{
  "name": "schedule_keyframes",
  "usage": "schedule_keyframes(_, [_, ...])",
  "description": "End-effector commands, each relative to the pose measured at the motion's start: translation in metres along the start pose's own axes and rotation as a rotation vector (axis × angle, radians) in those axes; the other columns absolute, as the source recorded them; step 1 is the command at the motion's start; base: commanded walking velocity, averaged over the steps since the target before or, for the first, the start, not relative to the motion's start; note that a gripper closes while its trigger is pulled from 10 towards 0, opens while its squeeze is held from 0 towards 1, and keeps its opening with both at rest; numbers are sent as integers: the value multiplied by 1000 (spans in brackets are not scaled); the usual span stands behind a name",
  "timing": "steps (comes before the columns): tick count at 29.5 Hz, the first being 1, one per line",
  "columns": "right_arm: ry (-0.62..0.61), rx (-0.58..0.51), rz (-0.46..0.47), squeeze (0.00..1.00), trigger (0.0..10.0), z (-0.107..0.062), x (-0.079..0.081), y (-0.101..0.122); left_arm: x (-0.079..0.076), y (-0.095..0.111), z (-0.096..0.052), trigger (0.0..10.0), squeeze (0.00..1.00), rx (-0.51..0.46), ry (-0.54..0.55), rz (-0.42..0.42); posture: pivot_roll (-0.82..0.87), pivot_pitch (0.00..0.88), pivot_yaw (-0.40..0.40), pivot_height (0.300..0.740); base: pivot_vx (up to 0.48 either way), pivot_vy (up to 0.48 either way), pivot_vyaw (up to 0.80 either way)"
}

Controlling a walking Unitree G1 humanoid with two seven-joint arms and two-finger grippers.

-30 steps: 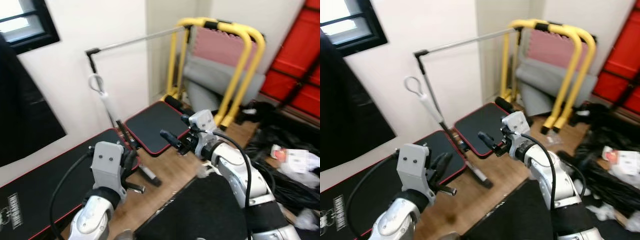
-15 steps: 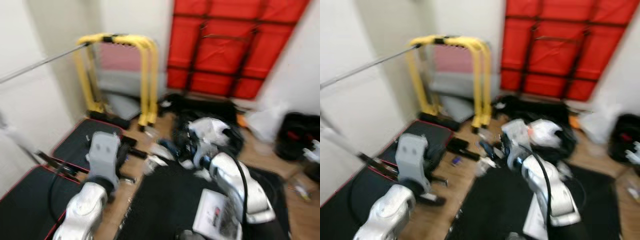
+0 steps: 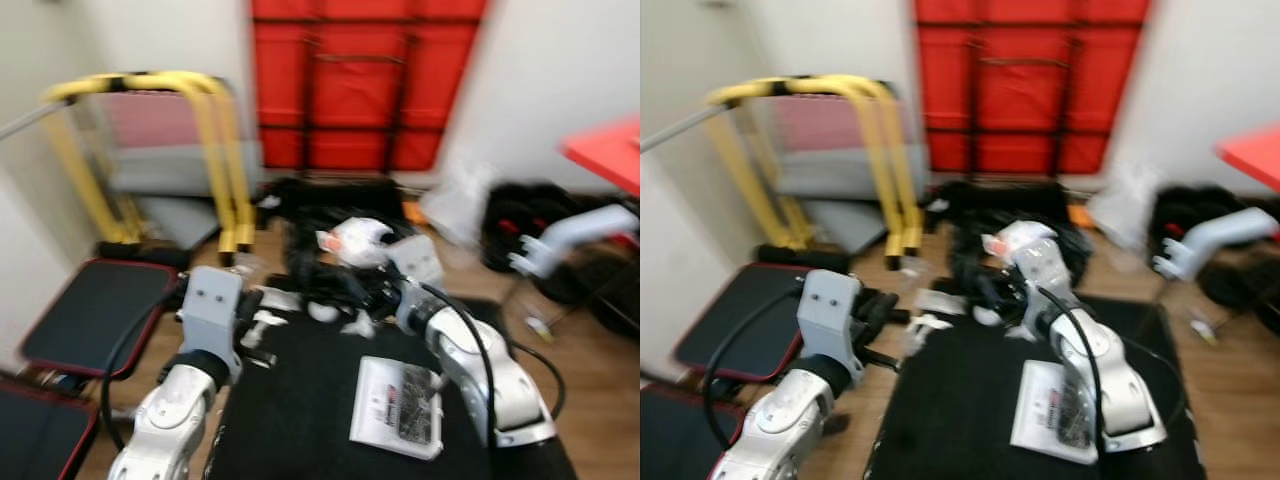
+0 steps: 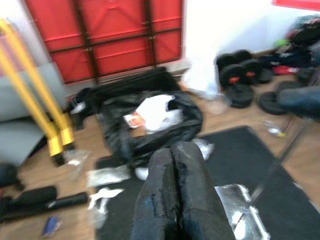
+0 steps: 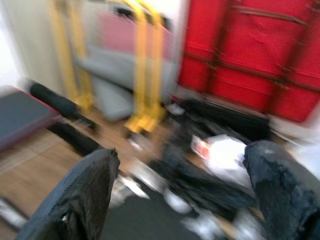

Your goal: Sweep floor

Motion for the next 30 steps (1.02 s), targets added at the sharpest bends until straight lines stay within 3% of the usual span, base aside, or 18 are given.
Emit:
schedule_keyframes(1, [9,-14,0,0,10000,2,5,4,5,-3,-2,10000,0,10,17,17,-85,5,-21,740,0,0,-800])
schedule_keyframes(10, [4,-42,-20,0,10000,7,4,8,7,-6,0,10000,0,12,23,16,-90,0,-19,740,0,0,-800])
schedule_keyframes(22, [-22,-26,-41,0,10000,7,-7,4,16,-14,-1,10000,0,42,90,1,-101,0,-31,740,0,0,-142])
schedule_keyframes(30, [22,-51,-56,0,10000,9,-5,7,18,-14,2,10000,0,39,116,-5,-113,0,-28,740,265,0,-200])
Point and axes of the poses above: a point about 5 cm out from each wrist's last joint towards the gripper, its own z axis pointing out of the wrist towards the gripper, its own y axis along the axis of the wrist's last joint, x = y × z, the point moved 1 cm from there along z, pointing out of the wrist towards the gripper, and after that the axes turned 14 degrees about z, right-handed, at the moved point
